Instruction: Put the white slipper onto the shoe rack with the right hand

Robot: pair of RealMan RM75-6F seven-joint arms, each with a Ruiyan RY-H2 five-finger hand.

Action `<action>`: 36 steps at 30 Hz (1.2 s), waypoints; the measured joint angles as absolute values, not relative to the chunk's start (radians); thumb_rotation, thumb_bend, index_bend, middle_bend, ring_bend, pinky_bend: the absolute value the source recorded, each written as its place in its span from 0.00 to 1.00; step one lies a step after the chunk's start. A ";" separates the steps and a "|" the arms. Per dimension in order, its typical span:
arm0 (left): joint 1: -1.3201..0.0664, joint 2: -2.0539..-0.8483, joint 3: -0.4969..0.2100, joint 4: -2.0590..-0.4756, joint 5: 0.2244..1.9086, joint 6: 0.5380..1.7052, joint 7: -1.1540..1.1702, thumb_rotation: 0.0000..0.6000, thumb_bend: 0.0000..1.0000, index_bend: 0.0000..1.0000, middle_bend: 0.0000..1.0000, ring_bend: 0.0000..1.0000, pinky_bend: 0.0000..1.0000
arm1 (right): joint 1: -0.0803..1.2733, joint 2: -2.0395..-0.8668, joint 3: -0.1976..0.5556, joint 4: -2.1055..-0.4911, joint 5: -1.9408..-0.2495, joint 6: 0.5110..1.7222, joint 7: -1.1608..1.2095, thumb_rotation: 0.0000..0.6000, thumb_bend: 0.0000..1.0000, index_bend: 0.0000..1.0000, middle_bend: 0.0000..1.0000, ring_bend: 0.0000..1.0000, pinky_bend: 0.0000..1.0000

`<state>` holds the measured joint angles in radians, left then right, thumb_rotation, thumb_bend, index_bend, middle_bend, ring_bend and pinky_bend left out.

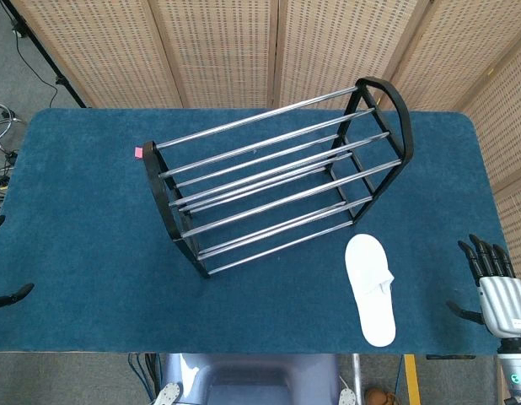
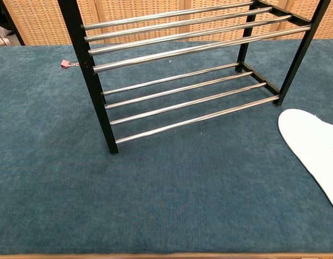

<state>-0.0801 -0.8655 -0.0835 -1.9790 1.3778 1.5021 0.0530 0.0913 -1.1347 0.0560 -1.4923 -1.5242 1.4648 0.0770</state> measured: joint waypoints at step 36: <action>-0.102 -0.845 -0.103 -1.977 1.320 1.444 0.015 1.00 0.00 0.00 0.00 0.00 0.00 | 0.332 -1.352 0.033 -1.346 -1.691 1.246 -0.049 1.00 0.00 0.28 0.13 0.02 0.06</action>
<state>-0.1021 -0.8448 -0.1034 -1.9766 1.3204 1.4437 0.0154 0.3323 -1.3521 0.0331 -1.3461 -1.6907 1.2459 -0.0494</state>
